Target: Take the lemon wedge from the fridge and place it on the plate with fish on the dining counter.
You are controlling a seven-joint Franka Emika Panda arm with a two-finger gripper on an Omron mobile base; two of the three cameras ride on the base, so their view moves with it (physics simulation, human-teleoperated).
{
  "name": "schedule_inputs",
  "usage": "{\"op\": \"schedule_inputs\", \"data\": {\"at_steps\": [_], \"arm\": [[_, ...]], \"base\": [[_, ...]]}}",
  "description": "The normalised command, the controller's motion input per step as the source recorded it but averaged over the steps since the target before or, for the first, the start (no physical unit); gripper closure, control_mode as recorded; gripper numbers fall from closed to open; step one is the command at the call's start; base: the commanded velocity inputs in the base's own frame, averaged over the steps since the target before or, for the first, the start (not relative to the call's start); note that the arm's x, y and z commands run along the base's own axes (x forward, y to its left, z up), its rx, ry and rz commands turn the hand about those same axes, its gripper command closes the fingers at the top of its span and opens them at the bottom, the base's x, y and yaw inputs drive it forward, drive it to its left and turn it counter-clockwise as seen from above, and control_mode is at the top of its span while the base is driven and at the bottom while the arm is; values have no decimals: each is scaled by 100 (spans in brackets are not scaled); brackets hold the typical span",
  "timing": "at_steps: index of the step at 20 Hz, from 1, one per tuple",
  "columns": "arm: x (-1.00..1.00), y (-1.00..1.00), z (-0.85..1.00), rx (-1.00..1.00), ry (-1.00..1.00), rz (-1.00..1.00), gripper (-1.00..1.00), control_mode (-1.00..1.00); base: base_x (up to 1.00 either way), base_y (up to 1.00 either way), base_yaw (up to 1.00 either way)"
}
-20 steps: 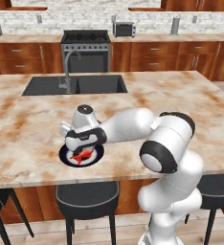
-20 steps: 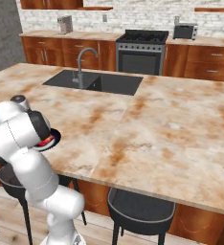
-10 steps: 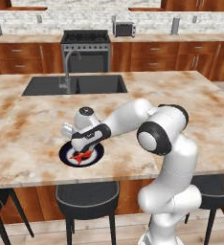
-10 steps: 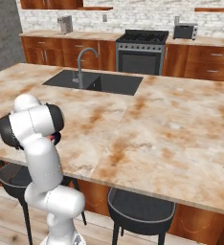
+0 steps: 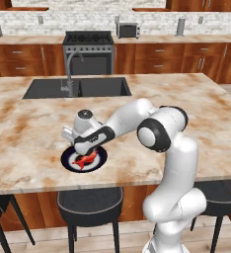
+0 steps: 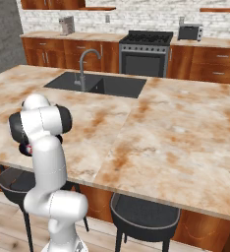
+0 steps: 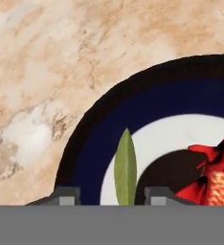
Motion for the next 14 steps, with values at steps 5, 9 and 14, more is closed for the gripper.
{"op": "schedule_inputs", "data": {"at_steps": [5,9,14], "arm": [[-63,-17,75,9,0,-20,-100,-100],[-100,-56,100,14,-2,-28,-100,-100],[-100,-94,99,23,-6,-16,-100,-100]], "base": [[0,0,0],[0,0,0],[0,0,0]]}}
